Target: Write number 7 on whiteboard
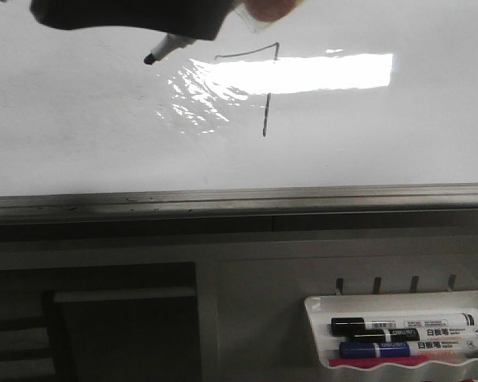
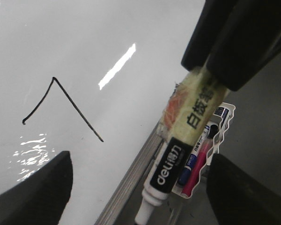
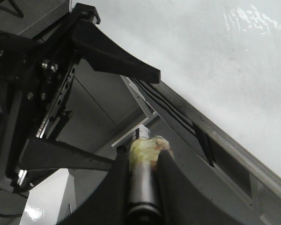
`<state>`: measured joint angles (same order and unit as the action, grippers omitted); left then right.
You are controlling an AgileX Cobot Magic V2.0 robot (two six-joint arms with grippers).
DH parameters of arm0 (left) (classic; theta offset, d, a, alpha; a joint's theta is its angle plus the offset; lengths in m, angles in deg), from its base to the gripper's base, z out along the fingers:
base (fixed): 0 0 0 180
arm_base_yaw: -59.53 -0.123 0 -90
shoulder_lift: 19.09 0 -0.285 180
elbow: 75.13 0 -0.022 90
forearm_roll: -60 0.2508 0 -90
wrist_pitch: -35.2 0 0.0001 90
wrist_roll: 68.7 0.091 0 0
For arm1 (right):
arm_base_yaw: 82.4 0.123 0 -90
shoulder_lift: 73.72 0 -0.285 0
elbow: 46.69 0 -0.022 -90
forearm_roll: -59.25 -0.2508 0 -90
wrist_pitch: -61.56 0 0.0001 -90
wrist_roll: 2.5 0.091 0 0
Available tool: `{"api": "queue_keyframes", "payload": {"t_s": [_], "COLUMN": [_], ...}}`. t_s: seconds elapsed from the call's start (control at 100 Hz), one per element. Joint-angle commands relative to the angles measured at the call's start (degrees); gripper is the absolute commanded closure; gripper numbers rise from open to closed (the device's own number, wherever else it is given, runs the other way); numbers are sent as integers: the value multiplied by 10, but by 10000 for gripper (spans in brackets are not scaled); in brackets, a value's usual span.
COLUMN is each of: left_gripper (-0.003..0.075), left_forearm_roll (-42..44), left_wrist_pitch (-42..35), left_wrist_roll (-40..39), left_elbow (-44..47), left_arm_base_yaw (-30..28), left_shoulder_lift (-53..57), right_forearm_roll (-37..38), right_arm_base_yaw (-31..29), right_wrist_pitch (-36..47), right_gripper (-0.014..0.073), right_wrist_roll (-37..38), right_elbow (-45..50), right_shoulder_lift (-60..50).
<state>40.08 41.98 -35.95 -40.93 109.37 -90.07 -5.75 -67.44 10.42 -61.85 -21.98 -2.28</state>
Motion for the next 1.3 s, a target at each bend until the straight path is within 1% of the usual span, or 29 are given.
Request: {"api": "queue_keyframes", "payload": {"t_s": [0.0,0.38,0.45,0.66,0.78,0.94,1.04,1.15,1.19,1.22,1.24,1.25,1.28,1.29], "left_gripper": [177,184,229,452,545,648,734,741,741,741,741,741,741,741], "left_forearm_roll": [5,15,15,15,15,15,15,14,13,13,13,13,12,11], "left_wrist_pitch": [-46,-49,-49,-49,-49,-49,-49,-49,-49,-49,-49,-49,-49,-49], "left_wrist_roll": [1,1,1,1,1,1,1,1,1,1,1,1,0,0], "left_elbow": [-27,-35,-35,-35,-35,-35,-35,-35,-35,-35,-35,-35,-35,-35], "left_arm_base_yaw": [5,5,5,5,5,5,5,5,5,5,5,5,5,5], "left_shoulder_lift": [-4,-30,-32,-32,-32,-32,-32,-31,-30,-30,-30,-30,-30,-30], "right_forearm_roll": [-25,-24,-24,-24,-21,-11,-10,-12,-12,-12,-12,-12,-12,-12], "right_arm_base_yaw": [-3,-3,-3,-3,-3,-3,-3,-3,-3,-3,-3,-3,-3,-3], "right_wrist_pitch": [-3,-4,-4,-2,4,2,1,-4,-5,-6,-8,-8,-7,-7], "right_gripper": [655,655,655,655,655,655,655,643,613,584,538,538,496,462], "right_wrist_roll": [0,0,0,0,6,17,22,22,22,22,22,22,22,22], "right_elbow": [-20,-20,-20,-20,-20,-20,-20,-20,-20,-20,-20,-20,-20,-20], "right_shoulder_lift": [-7,-7,-7,-7,-7,-2,3,3,3,3,3,3,3,3]}}
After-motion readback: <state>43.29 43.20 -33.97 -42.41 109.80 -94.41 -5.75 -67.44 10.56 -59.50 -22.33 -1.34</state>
